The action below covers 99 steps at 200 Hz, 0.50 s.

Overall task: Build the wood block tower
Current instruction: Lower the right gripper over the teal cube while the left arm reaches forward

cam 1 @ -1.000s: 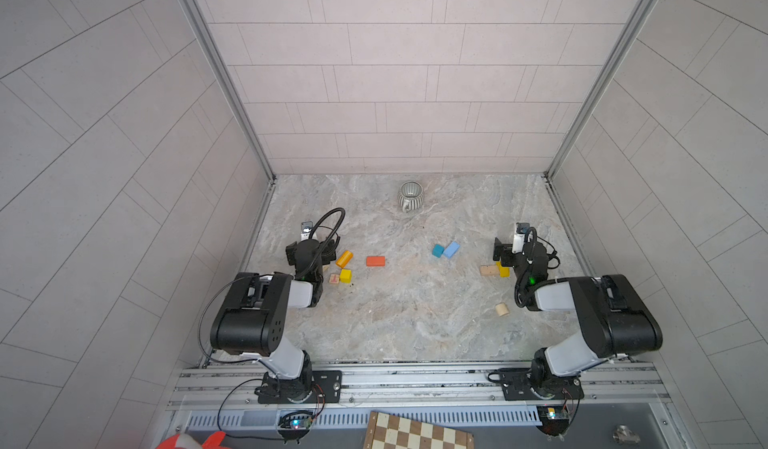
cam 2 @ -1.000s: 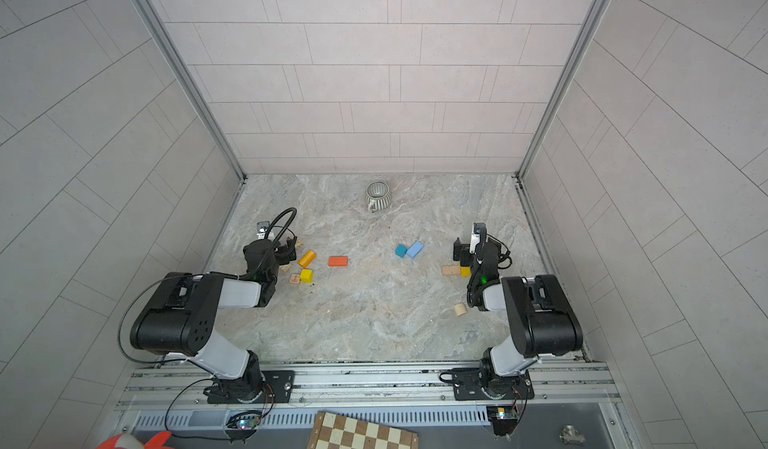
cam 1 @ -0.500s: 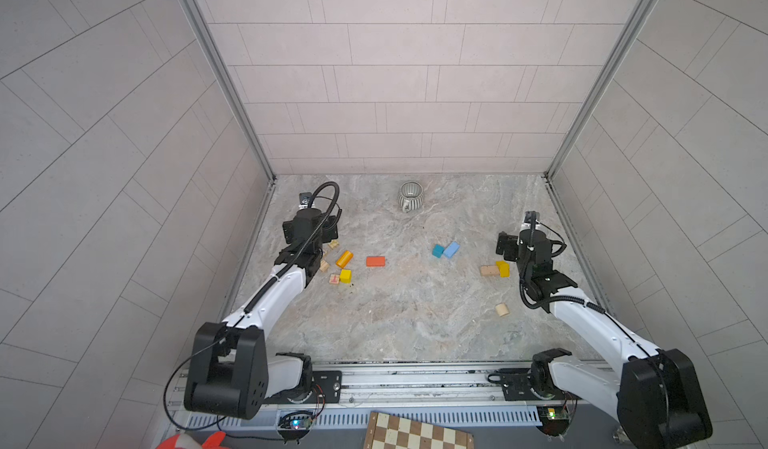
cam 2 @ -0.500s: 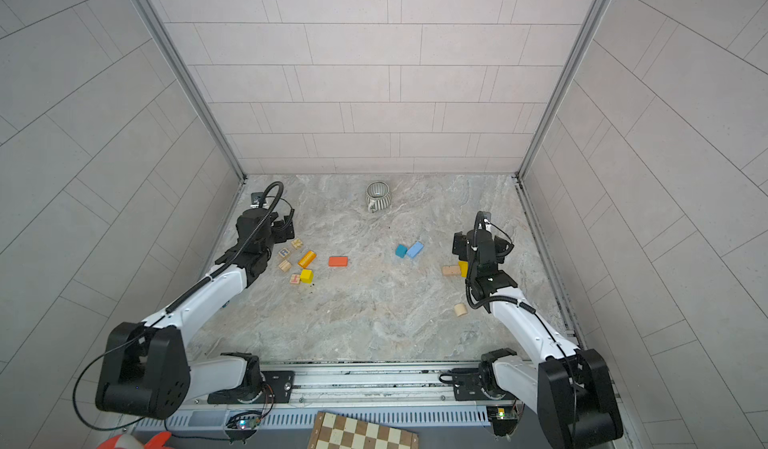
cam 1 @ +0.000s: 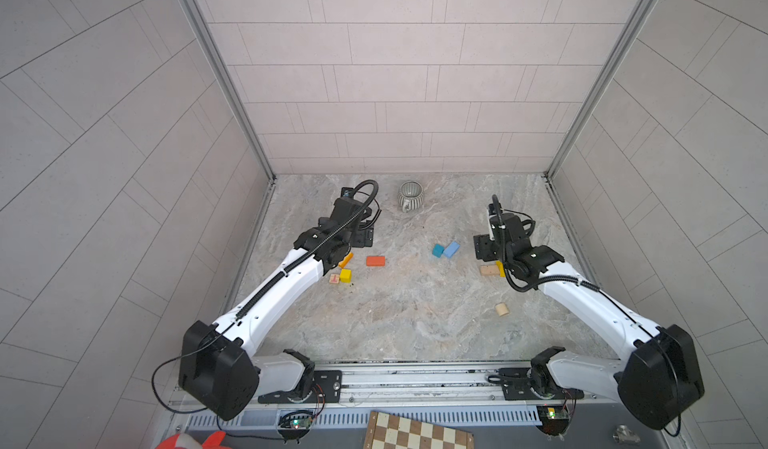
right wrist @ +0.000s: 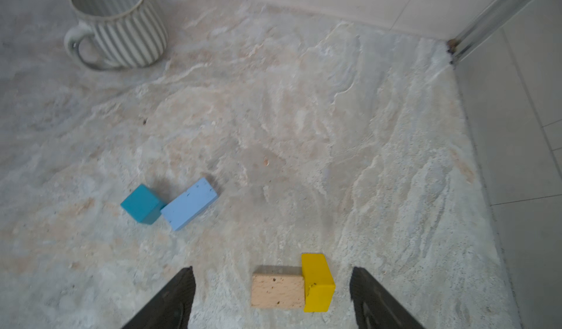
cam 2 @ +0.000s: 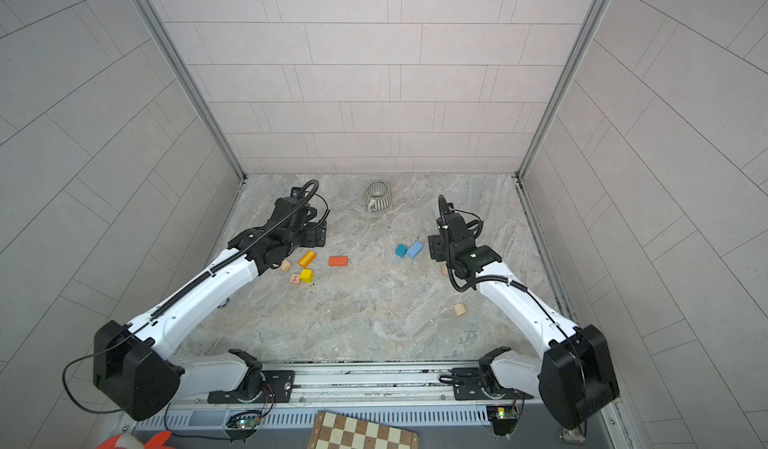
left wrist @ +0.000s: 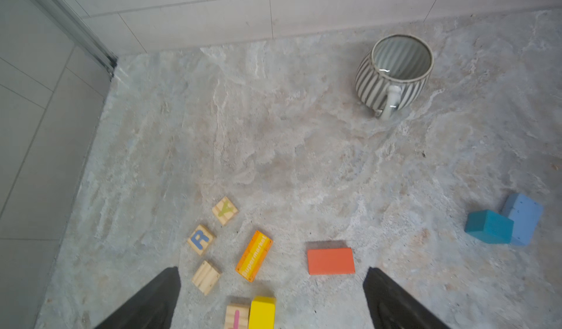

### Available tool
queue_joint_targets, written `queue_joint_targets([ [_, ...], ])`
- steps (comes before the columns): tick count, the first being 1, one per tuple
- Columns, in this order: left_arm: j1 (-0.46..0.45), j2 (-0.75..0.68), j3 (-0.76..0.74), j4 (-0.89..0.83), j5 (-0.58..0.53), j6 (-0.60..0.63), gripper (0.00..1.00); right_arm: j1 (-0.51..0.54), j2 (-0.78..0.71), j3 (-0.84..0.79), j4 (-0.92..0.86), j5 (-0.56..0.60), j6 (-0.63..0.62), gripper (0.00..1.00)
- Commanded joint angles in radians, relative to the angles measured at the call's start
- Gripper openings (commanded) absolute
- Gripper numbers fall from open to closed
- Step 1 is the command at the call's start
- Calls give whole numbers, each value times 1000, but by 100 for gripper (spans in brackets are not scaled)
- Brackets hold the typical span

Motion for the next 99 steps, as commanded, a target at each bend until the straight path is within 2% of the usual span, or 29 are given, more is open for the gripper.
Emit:
queue_joint_targets([
  [1,-15,-46,-28,-76,21,-116,100,17,56,75,-132,-71,30,81],
  [25,-48,-97,-102,-52,15,-207,100,27,135,126,-122,-153,66,76],
  [51,-110,-138,-234,27,-12,-286,100,37,235,175,-145,-181,97,72],
  [72,-139,-158,-311,54,-7,-313,100,42,321,223,-170,-237,89,67],
  [99,-163,-232,-378,60,-37,-325,100,74,427,285,-178,-242,87,61],
])
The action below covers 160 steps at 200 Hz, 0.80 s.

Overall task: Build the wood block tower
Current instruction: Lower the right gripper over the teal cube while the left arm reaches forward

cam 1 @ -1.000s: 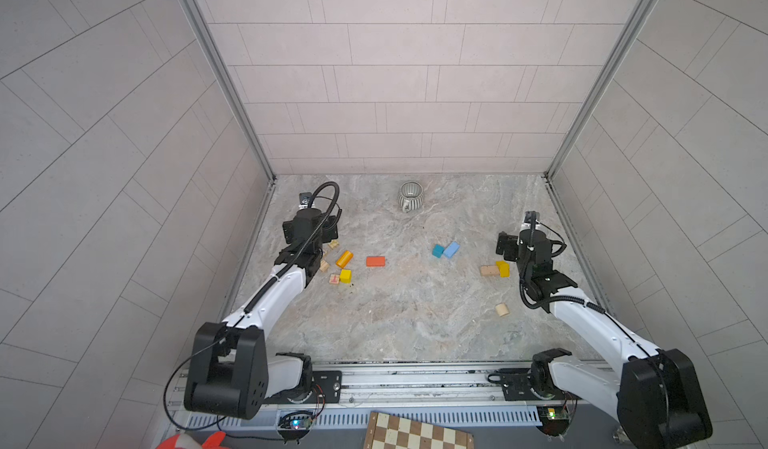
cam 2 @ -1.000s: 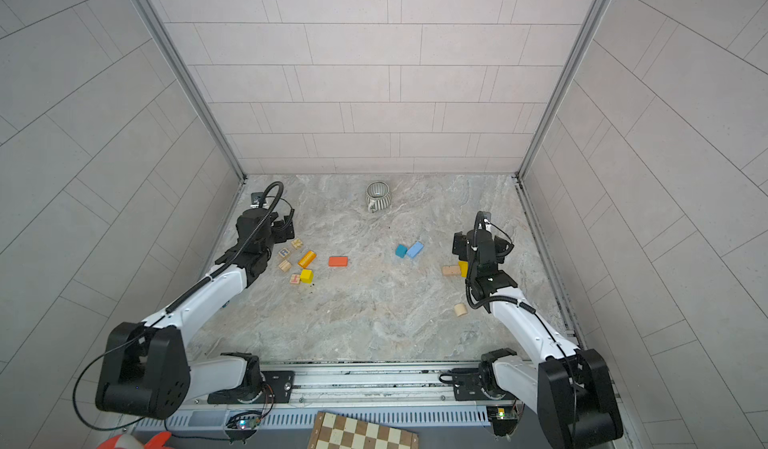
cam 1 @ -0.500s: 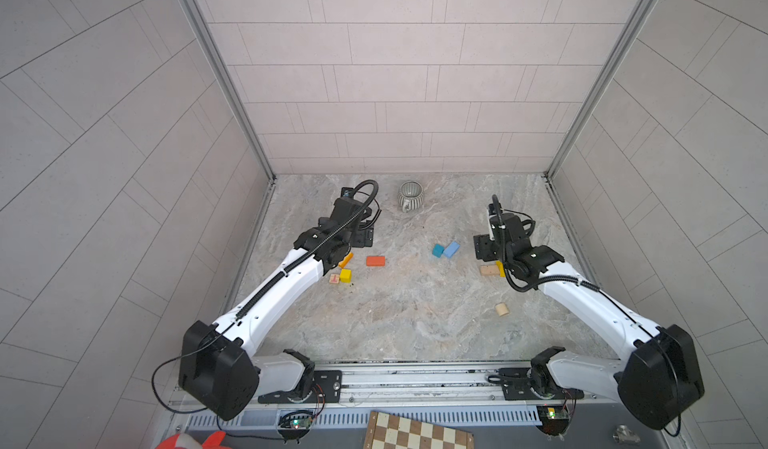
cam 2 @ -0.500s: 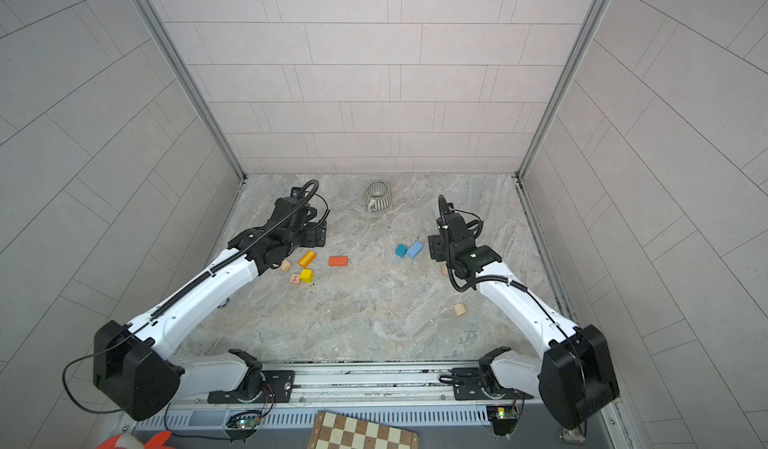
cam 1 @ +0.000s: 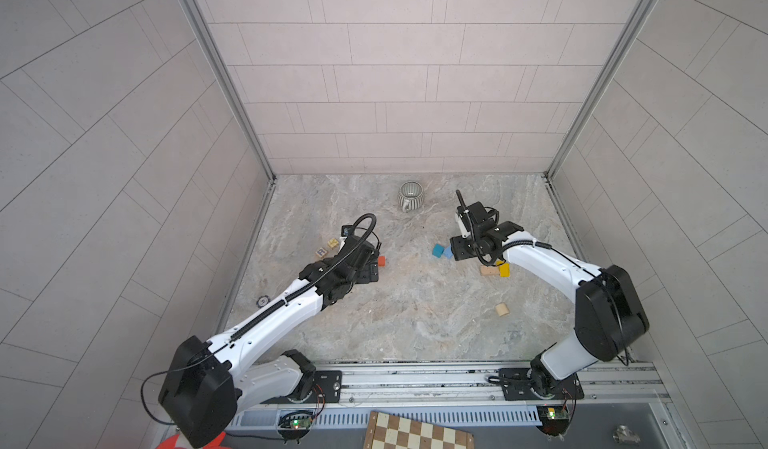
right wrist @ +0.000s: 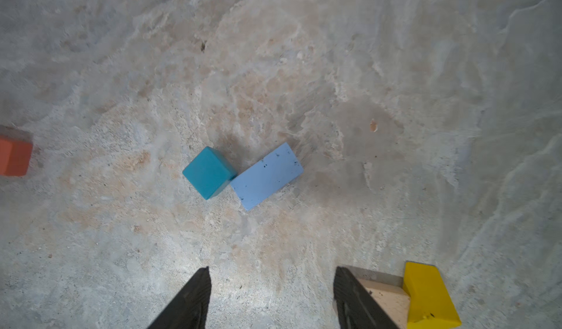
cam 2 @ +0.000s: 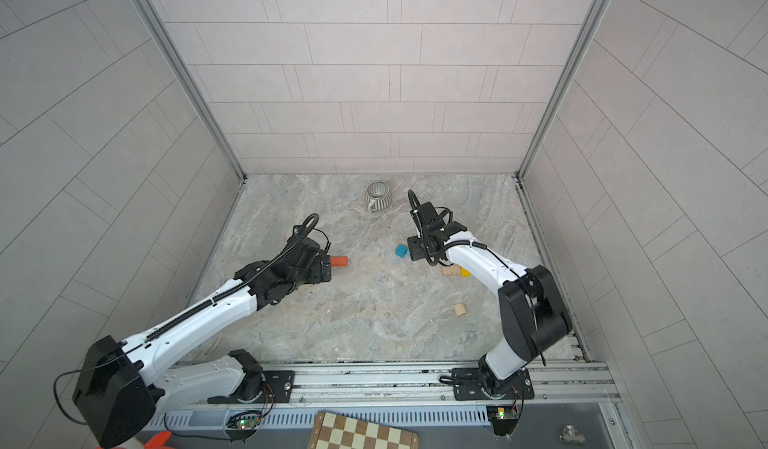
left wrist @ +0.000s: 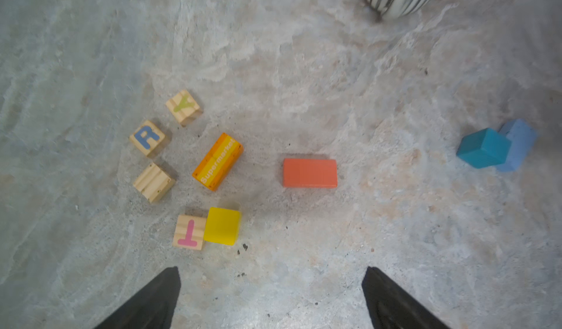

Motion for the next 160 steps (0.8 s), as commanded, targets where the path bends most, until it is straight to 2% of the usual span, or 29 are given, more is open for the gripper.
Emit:
queue_joint_targets([
  [1,-18,-80,-39,27,-45,-46,100,29,69,52,-46,-36,13,61],
  [28,-25,-131,-76,68,-72,-53,100,42,162,119,-53,-51,11,58],
  [92,-25,-18,-56,91,-15,-60,100,46,257,183,-55,-81,3,63],
  [160,-24,-32,-59,83,-4,-58,100,42,345,261,-86,-39,-27,62],
])
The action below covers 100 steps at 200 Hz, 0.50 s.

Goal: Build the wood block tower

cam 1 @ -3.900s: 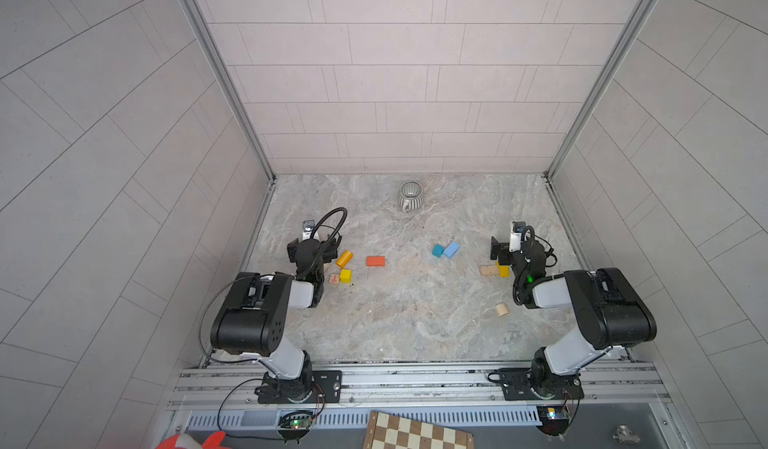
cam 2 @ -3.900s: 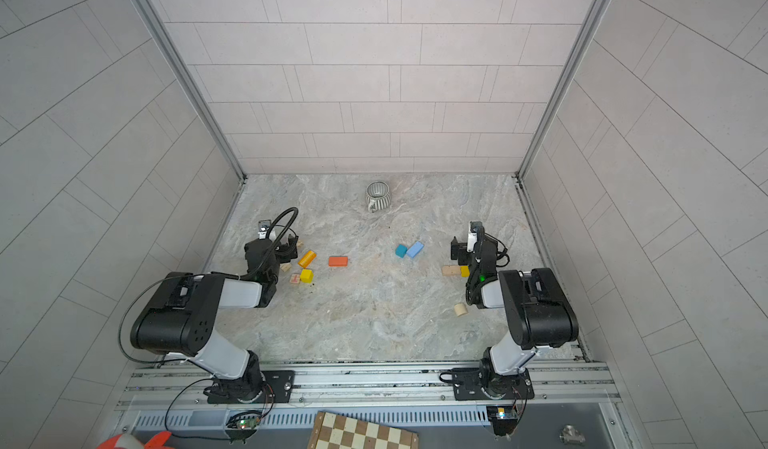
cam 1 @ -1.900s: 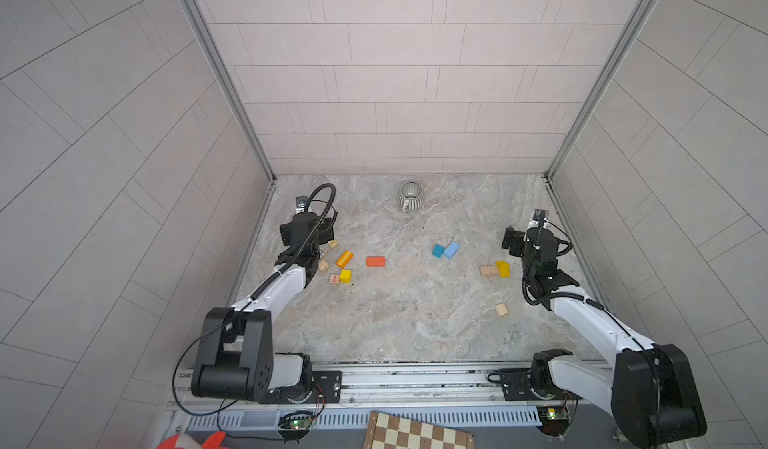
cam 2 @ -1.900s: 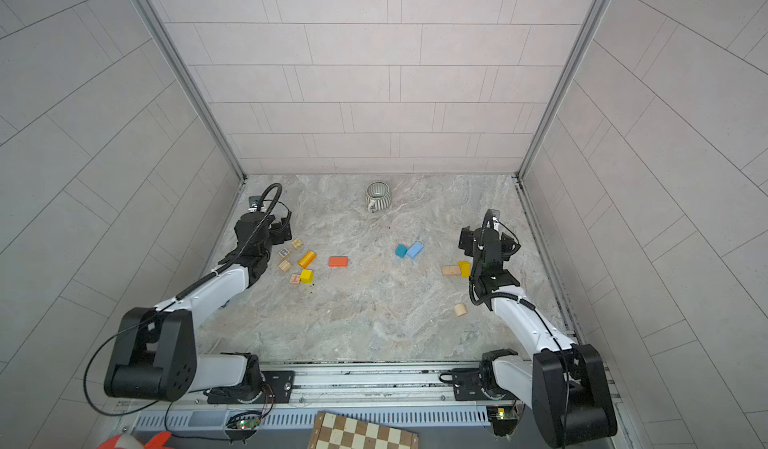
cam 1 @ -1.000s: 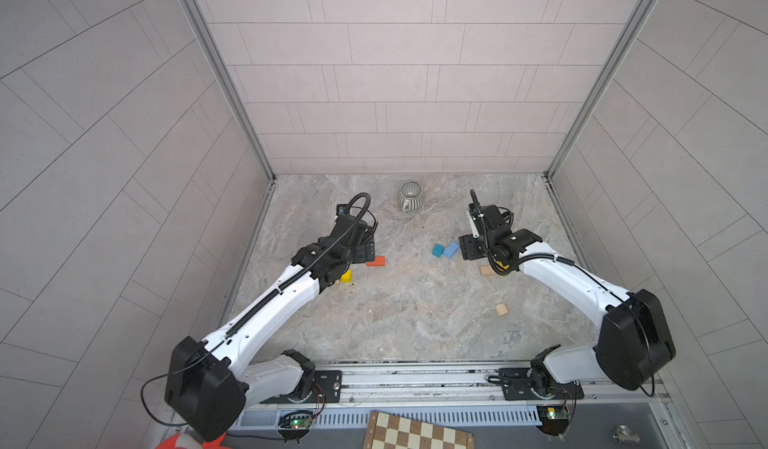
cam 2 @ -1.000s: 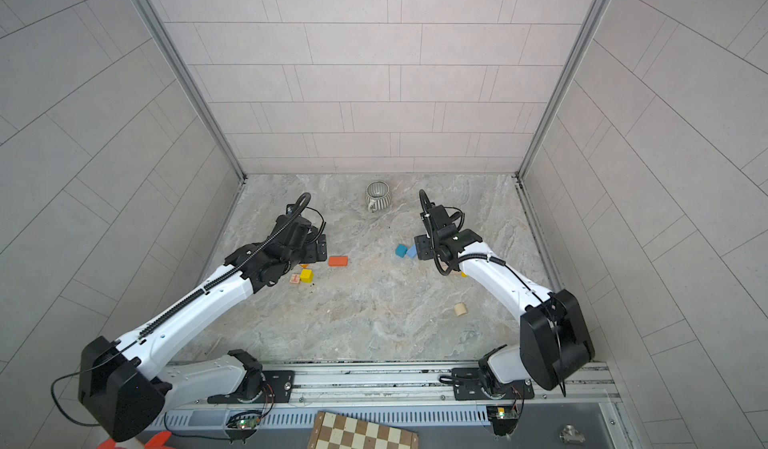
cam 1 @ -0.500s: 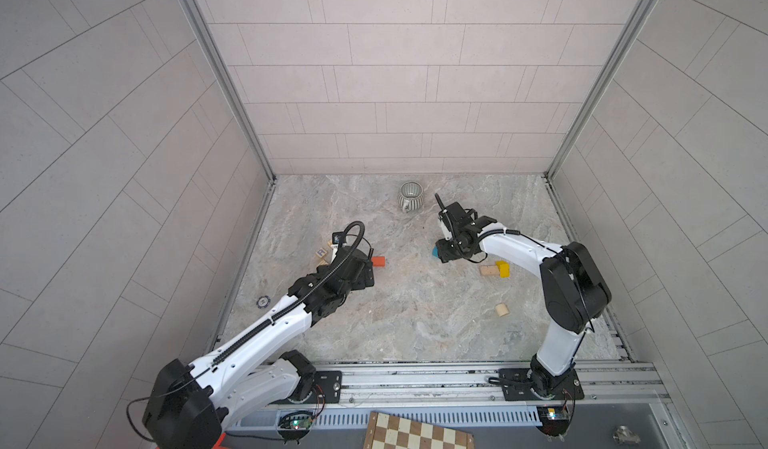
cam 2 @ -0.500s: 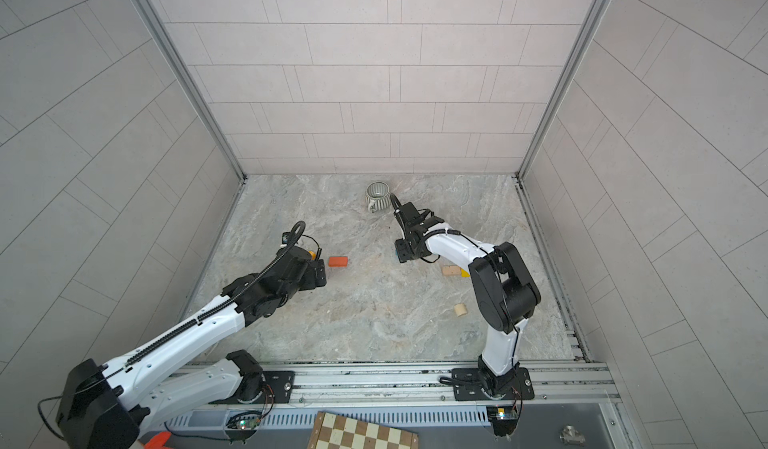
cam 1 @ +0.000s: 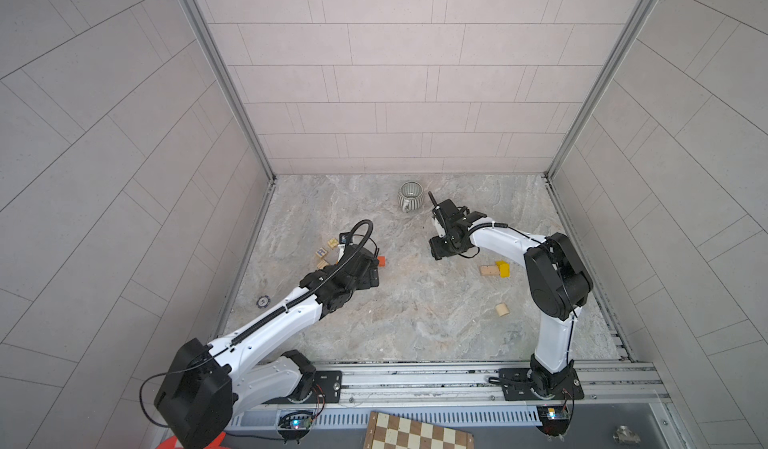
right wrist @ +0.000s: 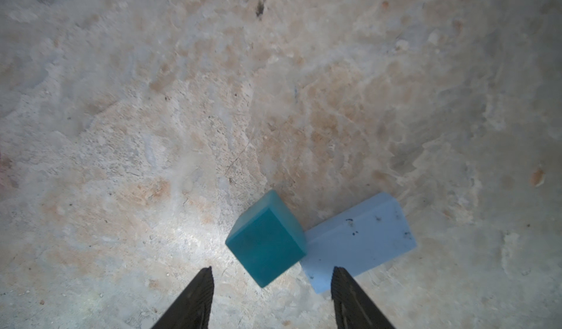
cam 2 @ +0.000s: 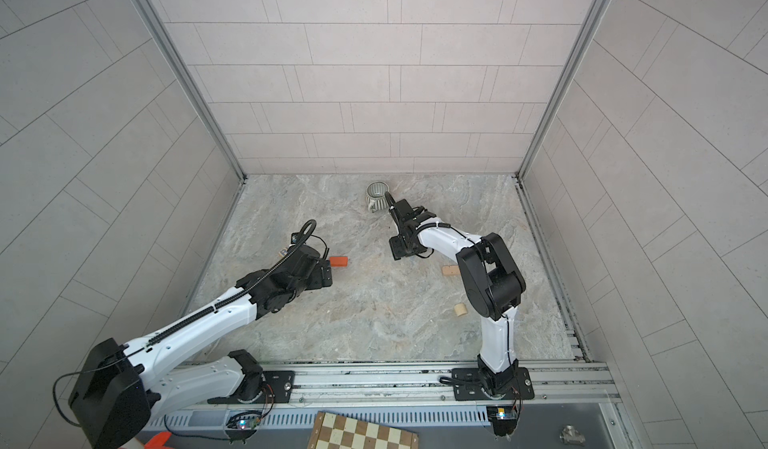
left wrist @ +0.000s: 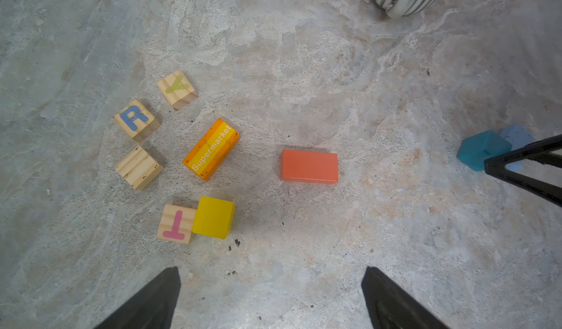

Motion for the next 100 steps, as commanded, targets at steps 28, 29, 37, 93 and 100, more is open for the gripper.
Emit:
queue_joint_targets([
  [28,-5,-22,7,-7,-6,-5,100,-10,55,54,-49,33,-22,58],
  [29,-5,-22,7,-7,-7,-5,100,-10,57,55,-49,33,-22,57],
  [37,-5,-26,7,-4,-9,-8,100,-12,61,58,-48,33,-24,56],
  [93,-2,-4,137,-72,75,11,100,-17,85,94,-51,33,-36,43],
  [100,-2,18,187,-109,86,28,100,-17,90,102,-53,31,-38,41],
])
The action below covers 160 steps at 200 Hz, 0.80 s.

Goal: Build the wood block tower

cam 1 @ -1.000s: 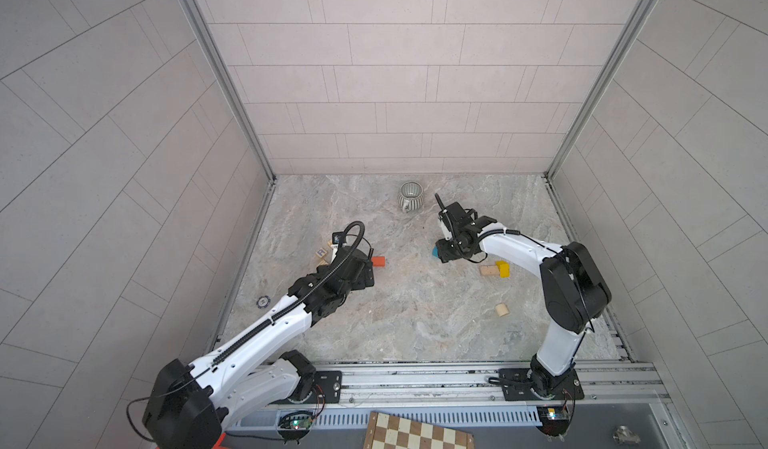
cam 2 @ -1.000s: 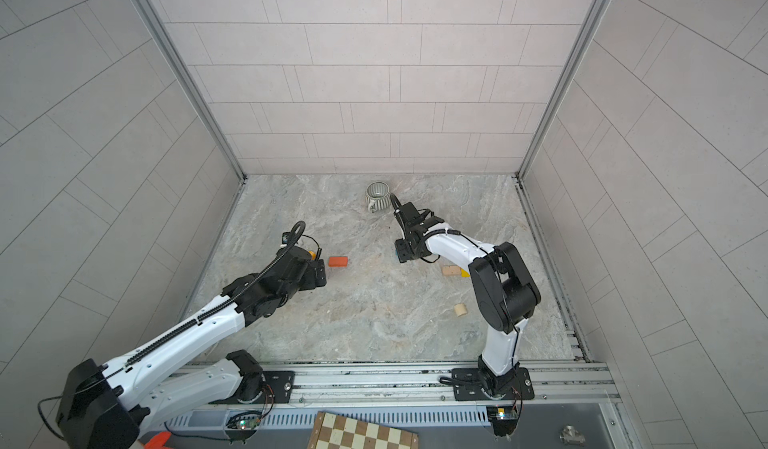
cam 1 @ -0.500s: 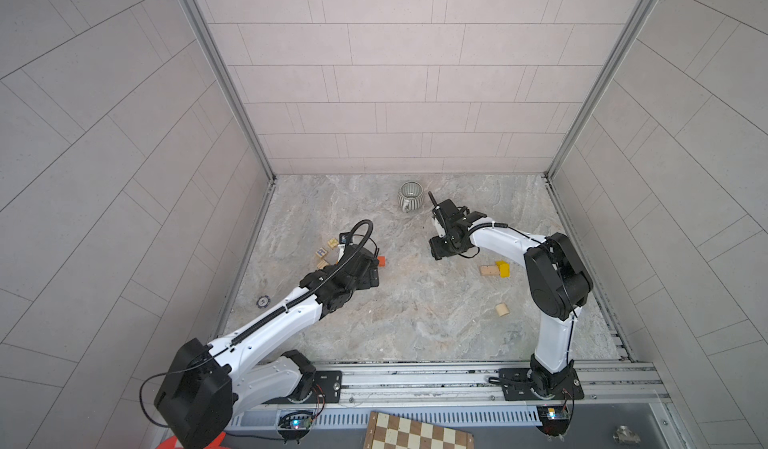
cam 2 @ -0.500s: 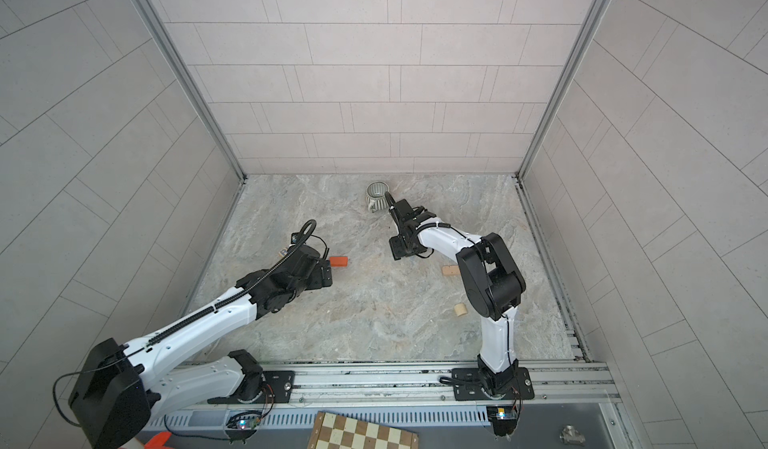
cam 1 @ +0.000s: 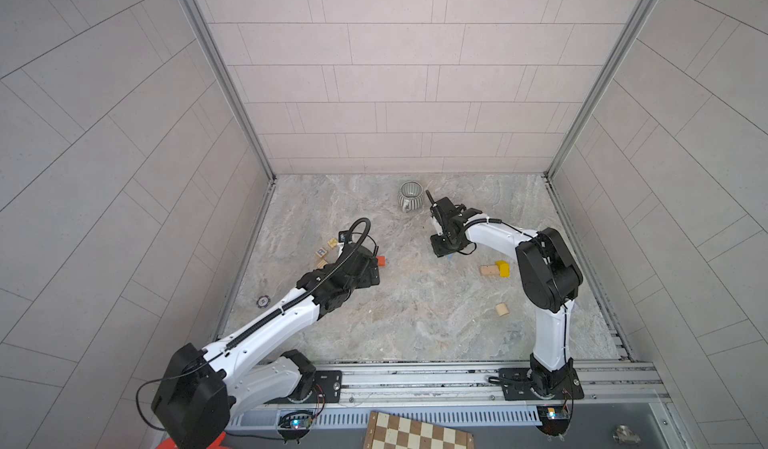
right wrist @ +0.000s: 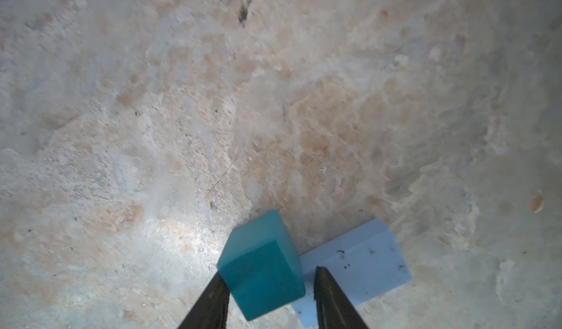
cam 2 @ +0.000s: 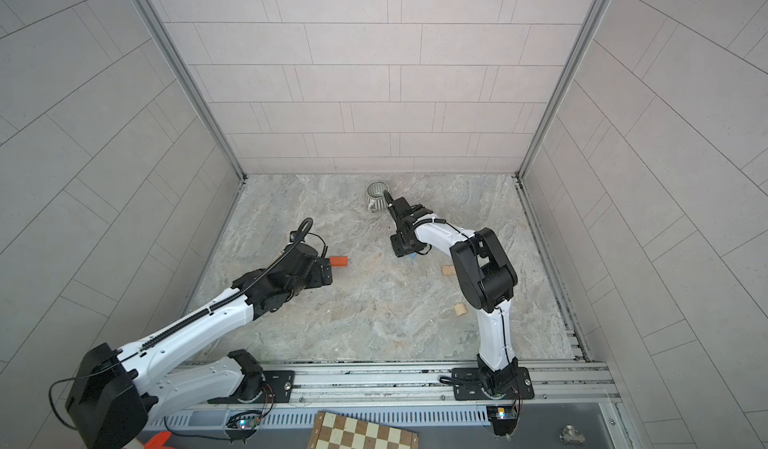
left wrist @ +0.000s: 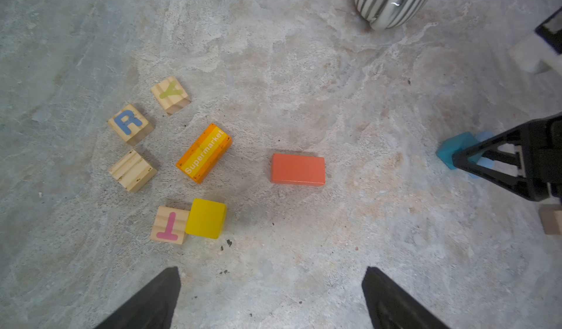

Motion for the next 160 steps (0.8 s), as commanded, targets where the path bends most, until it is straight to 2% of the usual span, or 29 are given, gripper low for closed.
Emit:
queue_joint_targets([
  [1,-2,40,140,-84,52,34,100,-3,29,37,-26,15,-12,40],
  [42,17,156,381,-280,63,128,100,-4,48,58,-26,7,-13,30],
  [97,99,148,409,-306,219,166,100,-5,32,53,-33,9,-14,22],
  [126,107,88,403,-332,168,227,100,1,17,55,-32,4,20,22],
  [160,109,-25,284,-264,50,220,100,31,16,100,-69,12,62,22],
])
